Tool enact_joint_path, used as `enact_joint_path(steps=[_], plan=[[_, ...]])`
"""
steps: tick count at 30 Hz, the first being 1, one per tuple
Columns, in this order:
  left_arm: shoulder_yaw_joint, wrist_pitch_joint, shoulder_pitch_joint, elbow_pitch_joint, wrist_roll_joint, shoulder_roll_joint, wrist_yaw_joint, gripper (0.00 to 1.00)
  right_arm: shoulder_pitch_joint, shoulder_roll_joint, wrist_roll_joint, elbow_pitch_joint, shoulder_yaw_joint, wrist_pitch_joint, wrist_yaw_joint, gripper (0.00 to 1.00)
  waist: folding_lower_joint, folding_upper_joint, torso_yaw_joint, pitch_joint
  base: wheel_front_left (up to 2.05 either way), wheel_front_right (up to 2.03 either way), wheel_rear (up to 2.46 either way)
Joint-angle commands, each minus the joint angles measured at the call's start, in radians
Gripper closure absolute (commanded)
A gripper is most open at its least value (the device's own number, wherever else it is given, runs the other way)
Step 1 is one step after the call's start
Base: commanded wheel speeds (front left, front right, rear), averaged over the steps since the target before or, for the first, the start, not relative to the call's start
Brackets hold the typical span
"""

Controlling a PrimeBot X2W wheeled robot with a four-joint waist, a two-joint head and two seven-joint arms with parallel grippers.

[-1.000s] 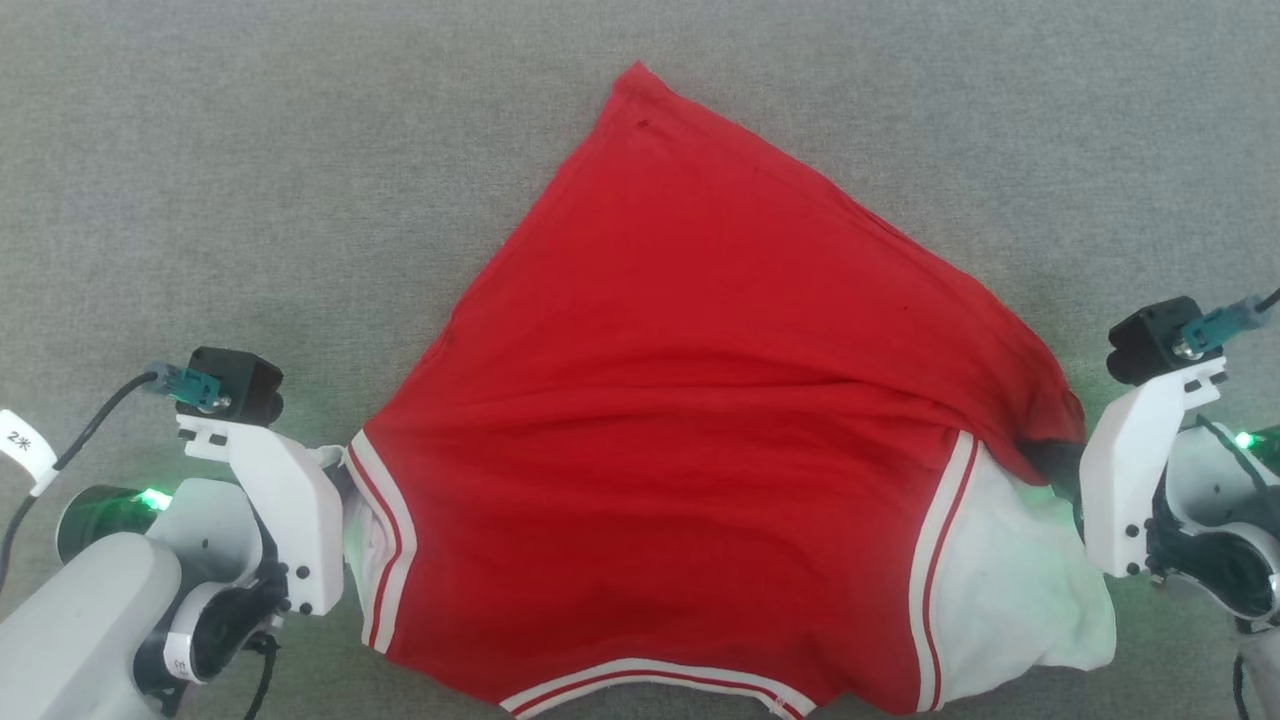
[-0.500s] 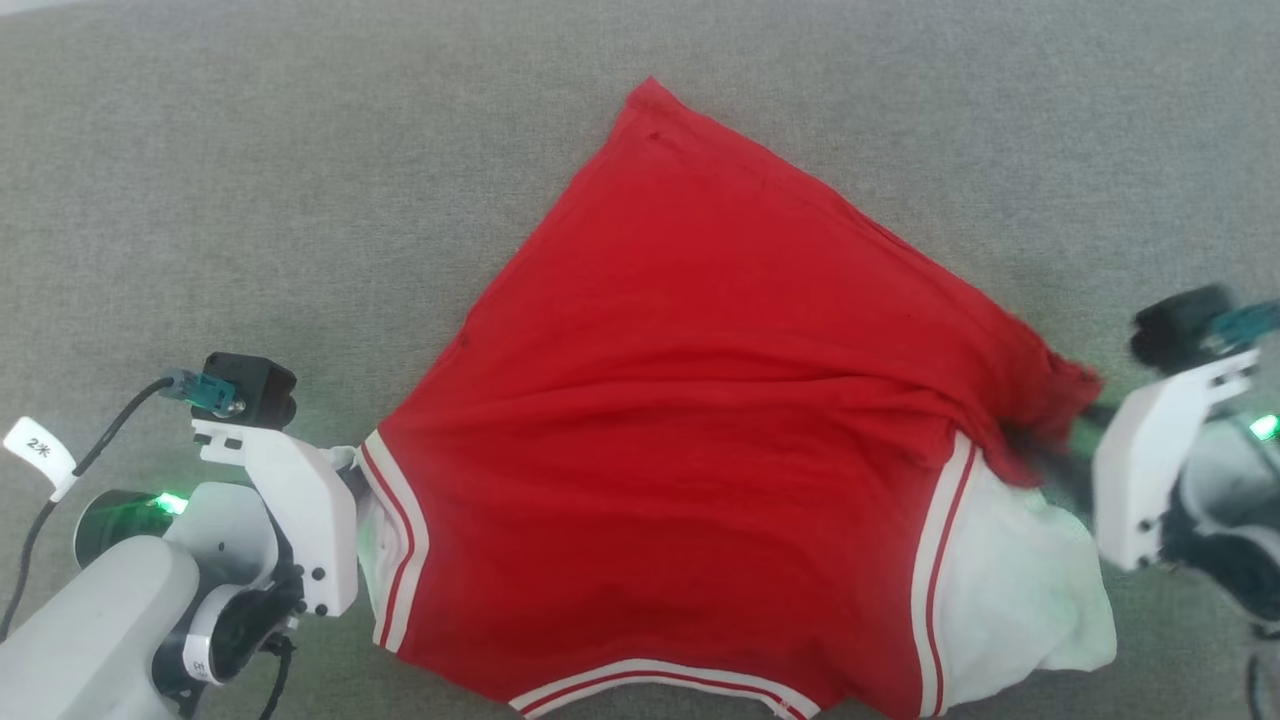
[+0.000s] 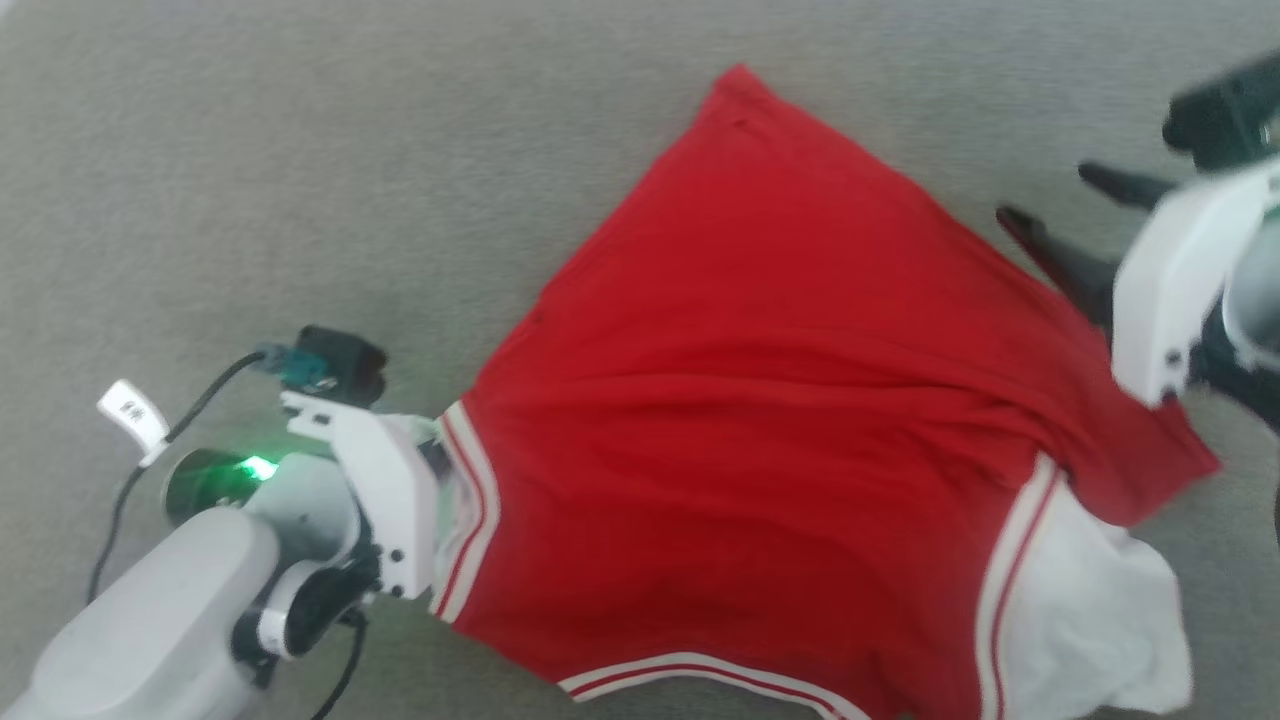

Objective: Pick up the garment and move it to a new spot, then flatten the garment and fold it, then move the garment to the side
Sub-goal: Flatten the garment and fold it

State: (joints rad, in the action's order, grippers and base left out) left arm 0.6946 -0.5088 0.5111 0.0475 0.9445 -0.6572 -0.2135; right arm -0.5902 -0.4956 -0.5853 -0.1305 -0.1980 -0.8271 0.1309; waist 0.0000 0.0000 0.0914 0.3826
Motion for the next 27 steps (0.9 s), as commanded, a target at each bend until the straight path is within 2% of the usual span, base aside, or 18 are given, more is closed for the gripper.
enact_joint_path(steps=[1,11,12,16,21,27], plan=[[0.019,-0.004,0.022,0.015,-0.006,0.031,0.016,1.0,-0.064,-0.001,-0.011,0.053,-0.031,0.008,0.0,0.0,0.0,0.0,0.055,0.023,0.0,0.0,0.0],[0.083,0.023,0.13,0.123,-0.034,0.17,0.104,1.0,-0.399,-0.021,-0.054,0.461,-0.264,0.018,0.0,0.0,0.0,0.0,0.232,0.077,0.0,0.0,0.0],[0.083,0.023,0.13,0.123,-0.034,0.17,0.104,1.0,-0.399,-0.021,-0.054,0.461,-0.264,0.018,0.0,0.0,0.0,0.0,0.232,0.077,0.0,0.0,0.0],[0.097,0.04,0.161,0.178,-0.034,0.215,0.135,1.0,-0.485,-0.037,-0.078,0.583,-0.373,0.003,0.0,0.0,0.0,0.0,0.285,0.096,0.0,0.0,0.0],[0.109,0.063,0.181,0.245,-0.03,0.262,0.167,1.0,-0.532,-0.049,-0.118,0.724,-0.486,-0.018,0.0,0.0,0.0,0.0,0.333,0.112,0.0,0.0,0.0],[0.114,0.081,0.197,0.31,-0.025,0.289,0.193,1.0,-0.484,-0.037,-0.202,0.851,-0.616,-0.108,0.0,0.0,0.0,0.0,0.355,0.122,0.0,0.0,0.0]])
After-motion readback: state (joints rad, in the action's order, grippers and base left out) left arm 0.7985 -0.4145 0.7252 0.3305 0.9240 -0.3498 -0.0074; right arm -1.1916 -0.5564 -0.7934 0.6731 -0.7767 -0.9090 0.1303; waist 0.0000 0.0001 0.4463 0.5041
